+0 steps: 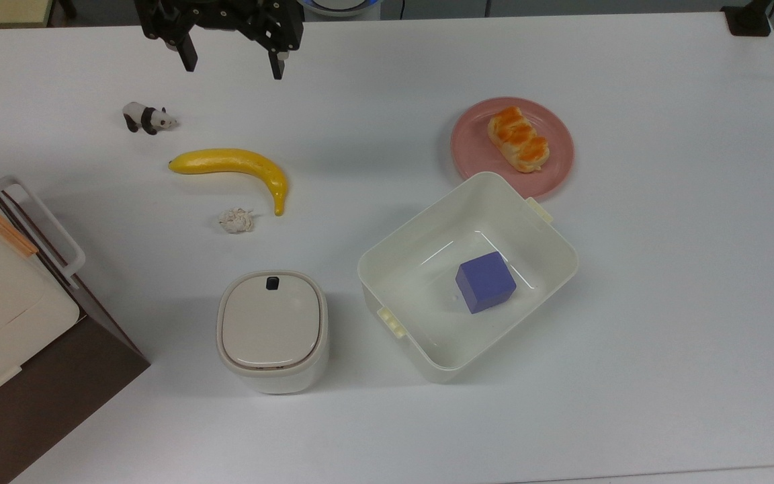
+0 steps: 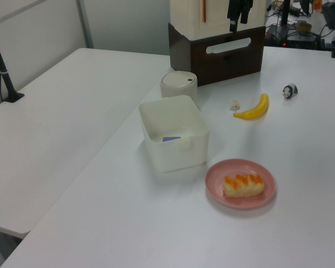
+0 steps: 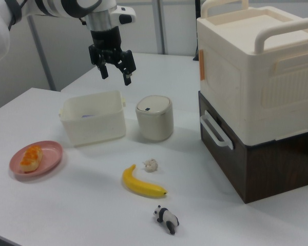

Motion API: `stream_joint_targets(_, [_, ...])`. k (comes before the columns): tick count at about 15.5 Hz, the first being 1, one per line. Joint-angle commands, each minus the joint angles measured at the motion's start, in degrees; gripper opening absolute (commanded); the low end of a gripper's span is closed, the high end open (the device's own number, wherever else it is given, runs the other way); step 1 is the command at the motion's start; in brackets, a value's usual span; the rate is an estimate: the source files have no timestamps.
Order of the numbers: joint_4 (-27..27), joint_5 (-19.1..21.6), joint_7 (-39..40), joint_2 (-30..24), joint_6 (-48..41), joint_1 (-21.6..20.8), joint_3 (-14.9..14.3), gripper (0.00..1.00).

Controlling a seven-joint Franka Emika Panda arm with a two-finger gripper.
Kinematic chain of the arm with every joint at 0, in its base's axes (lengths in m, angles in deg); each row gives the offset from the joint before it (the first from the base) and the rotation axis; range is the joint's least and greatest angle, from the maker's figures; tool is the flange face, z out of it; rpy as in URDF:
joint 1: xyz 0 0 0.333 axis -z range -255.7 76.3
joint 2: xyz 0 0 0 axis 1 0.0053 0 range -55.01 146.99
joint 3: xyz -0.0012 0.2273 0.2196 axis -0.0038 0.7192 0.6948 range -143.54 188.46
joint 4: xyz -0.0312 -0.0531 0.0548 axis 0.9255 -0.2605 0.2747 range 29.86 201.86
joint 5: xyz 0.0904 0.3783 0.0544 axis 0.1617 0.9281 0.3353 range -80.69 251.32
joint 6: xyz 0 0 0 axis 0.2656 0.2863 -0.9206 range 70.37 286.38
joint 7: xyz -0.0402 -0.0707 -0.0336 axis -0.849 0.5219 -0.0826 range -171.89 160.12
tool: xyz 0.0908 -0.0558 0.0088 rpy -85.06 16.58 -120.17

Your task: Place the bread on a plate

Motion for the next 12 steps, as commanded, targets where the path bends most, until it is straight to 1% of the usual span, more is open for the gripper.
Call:
stream_joint_targets(1, [-1.17,1.28,-0.52,0.05,-2.04,-0.57,-1.09,1.00])
stream_joint_targets(12, [-1.17,1.01,-0.43,-0.04,-3.01,-0.39,-1.00,1.00])
